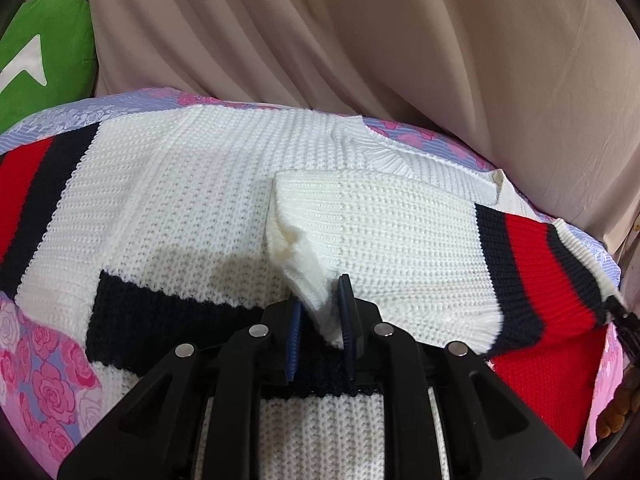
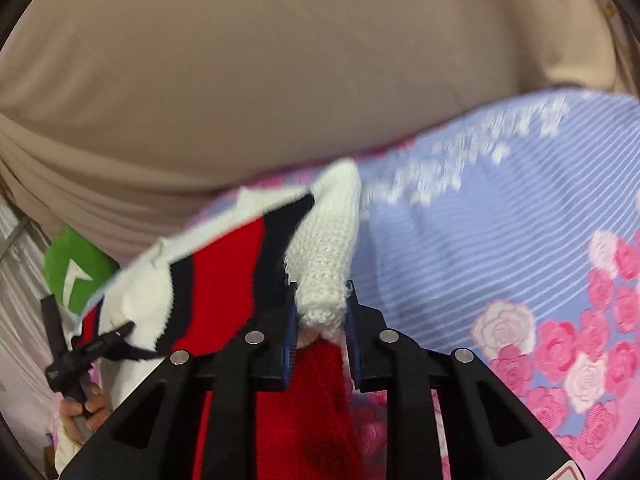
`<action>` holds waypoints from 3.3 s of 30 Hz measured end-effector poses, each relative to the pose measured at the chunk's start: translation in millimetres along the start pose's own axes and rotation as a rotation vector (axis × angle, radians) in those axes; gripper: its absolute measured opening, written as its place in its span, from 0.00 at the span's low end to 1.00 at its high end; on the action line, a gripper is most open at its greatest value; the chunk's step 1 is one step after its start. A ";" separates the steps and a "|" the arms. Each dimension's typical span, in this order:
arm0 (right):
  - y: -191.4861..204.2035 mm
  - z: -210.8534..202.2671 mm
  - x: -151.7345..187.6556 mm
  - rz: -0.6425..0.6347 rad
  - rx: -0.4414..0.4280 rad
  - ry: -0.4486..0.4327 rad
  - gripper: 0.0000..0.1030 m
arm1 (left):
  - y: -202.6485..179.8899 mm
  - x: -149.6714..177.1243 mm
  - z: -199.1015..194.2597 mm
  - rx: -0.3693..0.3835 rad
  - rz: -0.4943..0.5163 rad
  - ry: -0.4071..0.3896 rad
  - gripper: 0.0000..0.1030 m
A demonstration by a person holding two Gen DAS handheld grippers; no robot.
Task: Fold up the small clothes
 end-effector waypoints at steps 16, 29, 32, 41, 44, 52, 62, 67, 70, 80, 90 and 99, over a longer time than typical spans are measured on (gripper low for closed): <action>78.2 8.9 -6.0 -0.229 0.199 -0.112 0.25 | -6.7 0.3 0.0 -0.047 0.046 -0.014 0.20; 43.8 88.1 34.7 -0.177 0.287 0.174 0.06 | -5.9 0.6 -3.5 -0.047 0.030 -0.023 0.31; 47.3 68.1 28.3 -0.163 0.301 0.121 0.11 | 19.9 -2.1 -16.0 -0.065 -0.067 -0.058 0.42; 64.7 62.3 50.4 -0.253 0.268 0.133 0.24 | 238.4 -14.9 -70.5 -0.320 -0.467 -0.114 0.84; 65.4 63.3 53.3 -0.252 0.269 0.134 0.25 | 316.7 -11.6 -62.7 -0.340 -0.633 -0.053 0.84; 60.7 67.7 57.0 -0.249 0.272 0.149 0.29 | 357.3 -29.3 -18.9 -0.139 -0.709 0.042 0.41; 60.7 69.5 57.6 -0.246 0.268 0.150 0.30 | 162.6 -109.2 -133.4 -0.117 -0.300 -0.250 0.12; 57.7 68.3 56.6 -0.226 0.239 0.144 0.32 | -40.1 -83.8 -149.6 0.080 0.067 -0.265 0.23; 53.1 65.2 55.3 -0.195 0.198 0.136 0.34 | -142.5 -23.8 -104.7 0.060 0.281 -0.195 0.51; 59.0 48.1 51.9 -0.192 0.135 0.047 0.38 | -67.2 32.5 -75.7 0.031 0.071 -0.066 0.58; 198.3 119.2 75.8 -0.526 -0.034 0.249 0.53 | 31.5 8.1 -37.6 -0.011 -0.196 0.045 0.63; 189.9 186.2 52.5 -0.508 -0.034 0.311 0.39 | 31.3 18.3 -23.4 -0.106 -0.172 -0.007 0.63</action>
Point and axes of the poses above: each gripper's, at about its wrist camera, not at the fingertips, and z roughly the way its jaws point, y to its left, x to its underside, the point moved 2 cm from there along z, roughly the way its jaws point, and after that the axes turned 13 degrees about -x, right-handed, at the moved point
